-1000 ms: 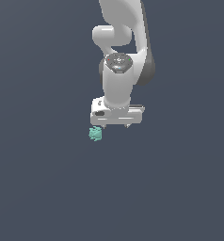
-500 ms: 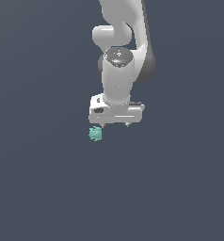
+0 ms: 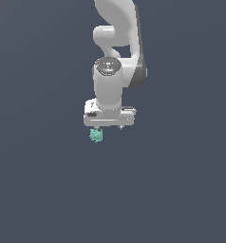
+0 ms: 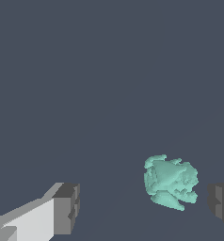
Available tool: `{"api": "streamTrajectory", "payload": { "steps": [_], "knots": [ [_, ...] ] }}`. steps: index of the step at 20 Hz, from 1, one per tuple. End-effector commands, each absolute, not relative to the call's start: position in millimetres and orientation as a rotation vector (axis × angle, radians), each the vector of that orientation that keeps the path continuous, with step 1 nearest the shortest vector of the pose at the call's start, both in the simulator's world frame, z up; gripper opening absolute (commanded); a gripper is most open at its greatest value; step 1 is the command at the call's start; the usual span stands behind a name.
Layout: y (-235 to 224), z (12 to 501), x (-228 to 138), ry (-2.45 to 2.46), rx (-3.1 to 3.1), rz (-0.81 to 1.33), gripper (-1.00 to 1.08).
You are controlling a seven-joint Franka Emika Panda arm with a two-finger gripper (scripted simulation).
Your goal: Pick up the object and move it to a goal position.
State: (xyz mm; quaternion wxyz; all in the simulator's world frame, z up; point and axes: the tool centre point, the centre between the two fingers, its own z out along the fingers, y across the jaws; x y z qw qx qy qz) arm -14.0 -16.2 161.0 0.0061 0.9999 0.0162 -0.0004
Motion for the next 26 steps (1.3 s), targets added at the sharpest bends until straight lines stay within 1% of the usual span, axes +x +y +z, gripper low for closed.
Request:
{"api": "streamTrajectory", "payload": {
  "steps": [1,7,12,21,26],
  "knots": [
    [-31,147,-21,0.036,3.132,-0.002,1.0],
    [-68,113,-42,-0.001,3.138,-0.001,1.0],
    [-85,96,-55,-0.021,3.141,0.0,1.0],
    [-90,89,-59,-0.028,3.141,-0.002,1.0],
    [-90,70,-60,-0.028,3.141,-0.001,1.0]
  ]
}}
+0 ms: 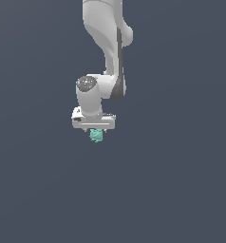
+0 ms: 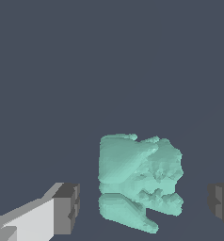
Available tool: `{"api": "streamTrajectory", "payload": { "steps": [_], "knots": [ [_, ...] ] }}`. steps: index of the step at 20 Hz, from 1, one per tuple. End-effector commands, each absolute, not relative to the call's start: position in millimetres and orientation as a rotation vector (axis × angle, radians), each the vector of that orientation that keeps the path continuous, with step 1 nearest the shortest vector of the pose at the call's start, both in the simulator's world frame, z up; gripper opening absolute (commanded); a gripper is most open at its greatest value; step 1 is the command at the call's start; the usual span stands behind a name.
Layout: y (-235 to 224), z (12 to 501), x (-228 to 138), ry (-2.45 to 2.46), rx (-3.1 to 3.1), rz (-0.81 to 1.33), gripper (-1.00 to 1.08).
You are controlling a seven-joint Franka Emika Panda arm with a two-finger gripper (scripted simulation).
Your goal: Pick up the object and move it to a goal position.
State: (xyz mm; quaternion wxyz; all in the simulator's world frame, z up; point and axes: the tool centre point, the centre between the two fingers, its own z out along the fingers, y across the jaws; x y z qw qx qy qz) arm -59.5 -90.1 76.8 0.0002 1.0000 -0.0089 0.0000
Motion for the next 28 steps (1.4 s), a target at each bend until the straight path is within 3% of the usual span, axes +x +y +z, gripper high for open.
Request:
{"api": "streamTrajectory", "payload": {
  "steps": [1,10,11,28],
  "knots": [
    [-90,65,-61,-0.028,3.141,-0.001,1.0],
    [-91,41,-60,-0.027,3.141,0.0,1.0],
    [-91,41,-60,-0.027,3.141,0.0,-1.0],
    [-90,57,-58,-0.028,3.141,0.001,-1.0]
  ]
}}
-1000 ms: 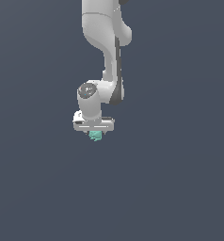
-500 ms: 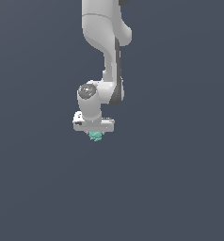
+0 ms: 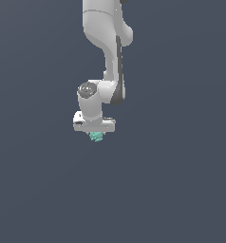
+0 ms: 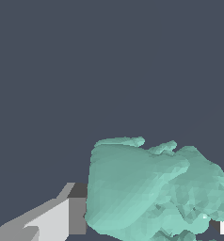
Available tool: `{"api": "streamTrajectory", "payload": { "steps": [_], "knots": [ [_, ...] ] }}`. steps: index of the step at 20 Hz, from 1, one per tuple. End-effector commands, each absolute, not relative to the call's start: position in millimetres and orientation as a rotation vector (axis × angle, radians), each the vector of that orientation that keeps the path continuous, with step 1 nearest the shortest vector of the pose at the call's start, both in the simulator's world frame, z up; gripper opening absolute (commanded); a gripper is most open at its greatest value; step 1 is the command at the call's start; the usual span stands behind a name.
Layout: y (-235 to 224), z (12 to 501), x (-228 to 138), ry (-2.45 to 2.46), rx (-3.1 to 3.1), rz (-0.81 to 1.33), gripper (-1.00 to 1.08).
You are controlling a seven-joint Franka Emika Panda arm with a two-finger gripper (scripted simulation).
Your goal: Pick up the object and move it to a goal position.
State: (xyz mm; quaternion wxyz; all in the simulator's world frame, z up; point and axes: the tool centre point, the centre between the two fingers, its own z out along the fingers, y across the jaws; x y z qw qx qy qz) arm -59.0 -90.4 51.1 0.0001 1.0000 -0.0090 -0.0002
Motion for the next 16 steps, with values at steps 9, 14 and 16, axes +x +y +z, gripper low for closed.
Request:
{"api": "streamTrajectory", "payload": {
  "steps": [9,14,16],
  "knots": [
    [-86,118,-49,-0.028,3.141,0.001,-1.0],
    [-83,169,-41,-0.028,3.141,0.001,-1.0],
    [-82,190,-37,-0.028,3.141,0.001,-1.0]
  ]
}}
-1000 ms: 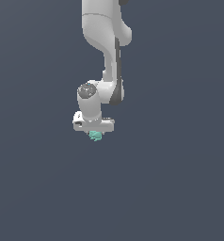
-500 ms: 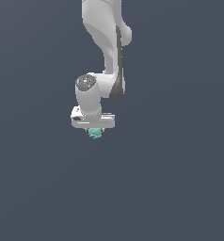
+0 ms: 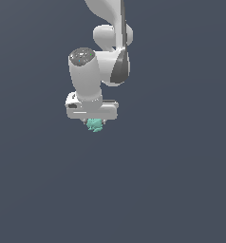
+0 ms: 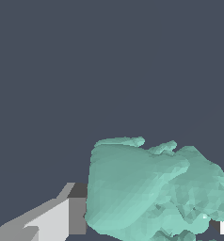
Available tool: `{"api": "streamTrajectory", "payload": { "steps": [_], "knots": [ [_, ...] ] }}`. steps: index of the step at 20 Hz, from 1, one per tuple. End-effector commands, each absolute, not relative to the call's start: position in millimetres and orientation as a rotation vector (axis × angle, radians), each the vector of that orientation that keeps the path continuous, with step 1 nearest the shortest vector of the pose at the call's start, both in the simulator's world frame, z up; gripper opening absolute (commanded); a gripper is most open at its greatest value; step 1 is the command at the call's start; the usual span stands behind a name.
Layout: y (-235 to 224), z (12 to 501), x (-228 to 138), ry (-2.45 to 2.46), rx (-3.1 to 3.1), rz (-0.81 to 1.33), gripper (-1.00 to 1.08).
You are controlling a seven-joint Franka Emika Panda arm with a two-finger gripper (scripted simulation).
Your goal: Pick up the object and move it to a goal position.
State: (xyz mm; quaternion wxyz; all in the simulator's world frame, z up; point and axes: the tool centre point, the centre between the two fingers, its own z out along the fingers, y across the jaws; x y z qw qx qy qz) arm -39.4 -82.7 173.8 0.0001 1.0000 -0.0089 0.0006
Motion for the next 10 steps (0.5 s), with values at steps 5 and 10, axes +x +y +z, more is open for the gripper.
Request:
{"api": "streamTrajectory", "payload": {
  "steps": [5,10],
  "knots": [
    [-78,243,-28,-0.028,3.141,0.001,-1.0],
    [-75,295,-19,-0.028,3.141,0.001,-1.0]
  ]
}}
